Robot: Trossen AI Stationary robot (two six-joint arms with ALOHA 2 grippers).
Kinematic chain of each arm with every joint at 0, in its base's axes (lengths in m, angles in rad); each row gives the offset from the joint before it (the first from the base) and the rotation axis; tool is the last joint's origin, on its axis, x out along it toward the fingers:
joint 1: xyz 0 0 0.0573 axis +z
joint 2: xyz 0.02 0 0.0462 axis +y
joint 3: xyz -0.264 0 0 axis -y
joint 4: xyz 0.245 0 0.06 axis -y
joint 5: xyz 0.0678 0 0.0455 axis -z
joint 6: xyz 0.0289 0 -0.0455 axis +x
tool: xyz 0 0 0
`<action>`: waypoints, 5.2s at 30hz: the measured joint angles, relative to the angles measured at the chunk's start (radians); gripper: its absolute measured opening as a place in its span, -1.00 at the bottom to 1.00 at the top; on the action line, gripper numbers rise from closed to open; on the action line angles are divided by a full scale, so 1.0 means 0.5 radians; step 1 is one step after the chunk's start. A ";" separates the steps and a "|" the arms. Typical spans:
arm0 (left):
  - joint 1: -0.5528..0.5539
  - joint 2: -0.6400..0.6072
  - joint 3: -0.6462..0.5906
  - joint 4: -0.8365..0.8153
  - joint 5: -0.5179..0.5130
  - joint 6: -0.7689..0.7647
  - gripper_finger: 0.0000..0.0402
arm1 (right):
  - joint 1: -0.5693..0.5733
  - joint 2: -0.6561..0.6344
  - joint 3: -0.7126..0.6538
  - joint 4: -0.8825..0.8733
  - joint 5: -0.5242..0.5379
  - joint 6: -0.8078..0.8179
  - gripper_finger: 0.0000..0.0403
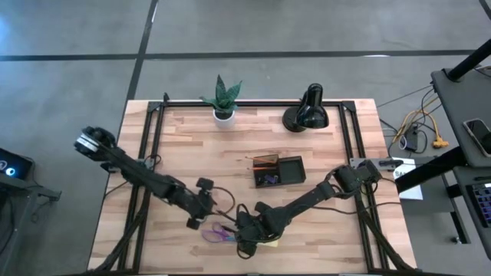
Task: Pick and place office supplies into organizer
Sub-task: Put the top black ballpen into the black desk organizer, then put the black ballpen into the black desk organizer
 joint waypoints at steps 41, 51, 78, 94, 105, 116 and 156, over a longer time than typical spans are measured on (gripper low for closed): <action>0.042 0.156 0.232 -0.033 0.036 0.273 -0.88 | 0.051 -0.040 0.227 -0.286 0.201 0.003 -0.89; 0.258 -0.239 0.483 -0.883 -0.238 0.500 -0.89 | 0.201 -0.061 0.708 -1.216 0.629 0.445 -0.70; 0.861 0.737 1.928 -1.763 -0.927 2.142 -0.89 | 0.447 -0.088 0.770 -1.655 0.845 1.600 -0.65; 0.846 1.044 2.088 -1.552 -0.910 2.350 -0.64 | 0.515 -0.089 0.610 -1.638 0.824 1.786 -0.69; 0.722 0.831 2.133 -1.804 -0.878 1.554 -0.38 | 0.510 -0.089 0.513 -1.624 0.820 1.719 -0.71; 0.632 0.183 1.650 -2.024 0.451 0.009 -0.36 | 0.313 -0.092 0.337 -0.784 0.412 0.840 -0.71; 0.298 -0.907 0.139 -1.168 0.303 -0.944 -0.36 | -0.058 0.032 0.320 0.053 -0.131 -0.414 -0.25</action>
